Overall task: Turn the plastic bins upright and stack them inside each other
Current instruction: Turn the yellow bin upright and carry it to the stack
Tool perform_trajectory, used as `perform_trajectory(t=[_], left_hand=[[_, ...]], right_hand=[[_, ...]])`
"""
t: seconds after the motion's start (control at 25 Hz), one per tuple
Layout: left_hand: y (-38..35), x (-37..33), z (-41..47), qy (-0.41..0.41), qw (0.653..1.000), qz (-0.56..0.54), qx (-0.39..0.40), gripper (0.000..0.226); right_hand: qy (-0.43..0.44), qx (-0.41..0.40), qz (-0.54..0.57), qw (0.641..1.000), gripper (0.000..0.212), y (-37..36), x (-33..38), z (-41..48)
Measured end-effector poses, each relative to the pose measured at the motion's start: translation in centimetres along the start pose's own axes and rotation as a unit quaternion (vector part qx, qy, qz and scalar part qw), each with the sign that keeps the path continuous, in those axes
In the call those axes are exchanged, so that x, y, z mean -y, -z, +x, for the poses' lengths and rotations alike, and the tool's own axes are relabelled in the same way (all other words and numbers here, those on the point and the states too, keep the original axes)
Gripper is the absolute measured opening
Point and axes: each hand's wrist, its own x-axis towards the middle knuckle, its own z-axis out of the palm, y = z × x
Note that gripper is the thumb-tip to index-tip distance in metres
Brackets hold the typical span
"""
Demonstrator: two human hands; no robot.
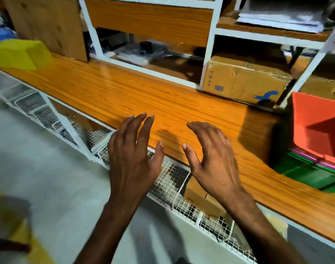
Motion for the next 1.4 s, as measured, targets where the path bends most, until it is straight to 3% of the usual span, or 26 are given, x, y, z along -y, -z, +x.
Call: perform_trajectory(t=[0.2,0.44,0.6,0.84,1.0,1.16,1.4], left_hand=[[3.0,8.4,-0.6,0.130,0.988,-0.062,0.058,0.054],[3.4,18.1,-0.6,0.334,0.912,-0.232,0.050,0.054],[2.4,24.6,2.6,0.400,0.867,-0.296,0.022,0.051],[1.9,34.9,9.3,0.382,0.897,-0.215,-0.050,0.052],[2.8,41.3,12.6,0.293,0.955,0.011,-0.048,0.060],[4.1,49.6,16.0,0.225,0.950,0.214,-0.021,0.065],[8.1,66.4,22.2,0.159,0.935,0.312,-0.051,0.072]], right_hand=[[-0.003,0.046,0.103,0.994,0.050,-6.5,6.8,2.9],[-0.059,0.126,0.312,0.940,0.041,-14.9,13.1,6.4],[-0.070,0.159,0.385,0.907,0.038,-20.6,16.4,11.7],[-0.001,0.179,0.407,0.895,0.039,-29.2,22.5,22.1],[0.086,0.140,0.319,0.933,0.051,-34.3,26.6,27.9],[0.218,0.045,0.179,0.958,0.061,-40.3,32.3,34.3],[0.291,-0.020,0.117,0.949,0.065,-49.7,44.9,43.4]])
